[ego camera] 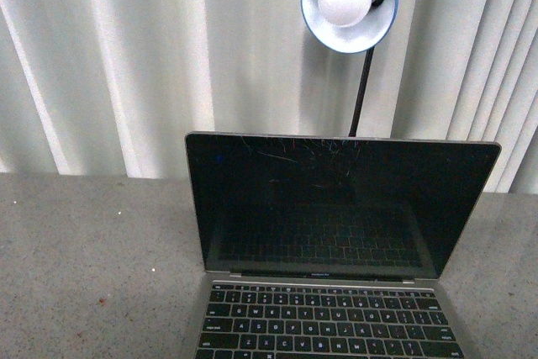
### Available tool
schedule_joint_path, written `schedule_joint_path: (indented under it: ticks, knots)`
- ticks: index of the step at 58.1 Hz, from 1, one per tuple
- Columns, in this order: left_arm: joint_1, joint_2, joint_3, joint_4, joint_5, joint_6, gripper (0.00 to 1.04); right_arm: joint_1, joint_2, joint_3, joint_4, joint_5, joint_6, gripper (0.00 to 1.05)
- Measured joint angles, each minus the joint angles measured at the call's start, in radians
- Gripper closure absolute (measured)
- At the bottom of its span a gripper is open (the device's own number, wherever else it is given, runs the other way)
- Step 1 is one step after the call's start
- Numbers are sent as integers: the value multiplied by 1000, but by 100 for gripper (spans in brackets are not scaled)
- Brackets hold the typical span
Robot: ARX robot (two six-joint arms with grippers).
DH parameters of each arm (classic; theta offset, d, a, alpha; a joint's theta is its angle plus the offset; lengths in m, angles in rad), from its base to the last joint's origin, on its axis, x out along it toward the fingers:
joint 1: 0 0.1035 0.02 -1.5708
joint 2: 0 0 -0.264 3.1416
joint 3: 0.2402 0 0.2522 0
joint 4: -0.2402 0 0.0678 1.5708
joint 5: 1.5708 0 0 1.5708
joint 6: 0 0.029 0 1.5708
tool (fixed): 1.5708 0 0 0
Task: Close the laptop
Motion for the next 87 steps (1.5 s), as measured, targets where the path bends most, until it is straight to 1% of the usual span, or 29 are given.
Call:
schedule_joint_path:
  ticks: [11, 13, 15, 17, 18, 20, 23, 25, 26, 30, 31, 32, 33, 35, 37, 42, 48, 52, 55, 60, 68, 77, 80, 81, 82, 83, 84, 86, 87]
  knots:
    - [0, 0, 0, 0, 0, 0, 7, 0, 0, 0, 0, 0, 0, 7]
    - [-6, 9, 2, -13, -18, -21, 7, 0, 0, 0, 0, 0, 0, 7]
    - [-22, 26, 6, -36, -51, -50, 7, -11, 31, 26, -74, -46, 7, 7]
    - [-53, 66, 6, -21, -108, -100, 7, -16, 84, 64, -156, -81, 3, 7]
    - [-62, 79, 6, -11, -117, -115, 7, -20, 122, 82, -186, -101, -10, 7]
    - [-92, 139, 6, 48, -134, -134, 7, -30, 174, 98, -186, -141, -31, 7]
    - [-111, 227, 9, 162, -108, -134, 7, -55, 255, 114, -137, -222, -70, 7]
    - [-113, 342, 26, 302, -63, -120, 7, -84, 352, 139, -36, -301, -127, 7]
    - [-112, 409, 41, 373, -39, -108, 7, -91, 386, 148, 3, -312, -159, 7]
    - [-111, 615, 116, 566, 44, -64, 7, -102, 513, 190, 143, -311, -255, 7]
    - [-113, 642, 129, 586, 51, -60, 7, -104, 550, 203, 181, -311, -293, 7]
    - [-116, 692, 153, 622, 88, -42, 7, -105, 569, 209, 200, -312, -301, 7]
    - [-120, 739, 177, 657, 100, -20, 7, -108, 604, 222, 237, -317, -333, 7]
    - [-135, 830, 226, 713, 120, 12, 7, -119, 679, 250, 308, -345, -396, 7]
    - [-150, 890, 261, 735, 136, 42, 7, -132, 753, 284, 360, -371, -420, 7]
    - [-200, 1053, 358, 773, 159, 106, 7, -147, 893, 383, 433, -386, -444, 7]
    - [-231, 1209, 481, 776, 158, 164, 7, -149, 1033, 492, 496, -420, -463, 7]
    - [-240, 1298, 561, 753, 147, 191, 7, -146, 1122, 546, 541, -412, -481, 7]
    - [-247, 1357, 616, 731, 134, 217, 7, -145, 1183, 593, 537, -414, -480, 7]
    - [-249, 1447, 723, 687, 140, 227, 7, -134, 1282, 681, 520, -417, -476, 7]
    - [-246, 1601, 958, 600, 133, 247, 7, -70, 1415, 808, 537, -432, -446, 7]
    - [-261, 1689, 1082, 500, 129, 269, 7, -8, 1498, 874, 489, -468, -485, 7]
    - [-272, 1710, 1113, 473, 116, 288, 8, 0, 1532, 903, 477, -472, -512, 16]
    - [-276, 1717, 1123, 465, 112, 297, 12, 2, 1545, 914, 475, -473, -521, 19]
    - [-284, 1728, 1138, 448, 111, 311, 18, 4, 1564, 931, 467, -476, -533, 25]
    - [-287, 1732, 1143, 443, 113, 318, 21, 5, 1576, 943, 456, -480, -542, 28]
    - [-294, 1740, 1154, 422, 116, 335, 27, 5, 1593, 959, 438, -489, -563, 33]
    - [-303, 1750, 1167, 394, 114, 356, 34, 6, 1614, 978, 416, -495, -587, 41]
    - [-304, 1751, 1169, 391, 114, 359, 35, 7, 1623, 986, 405, -499, -599, 44]
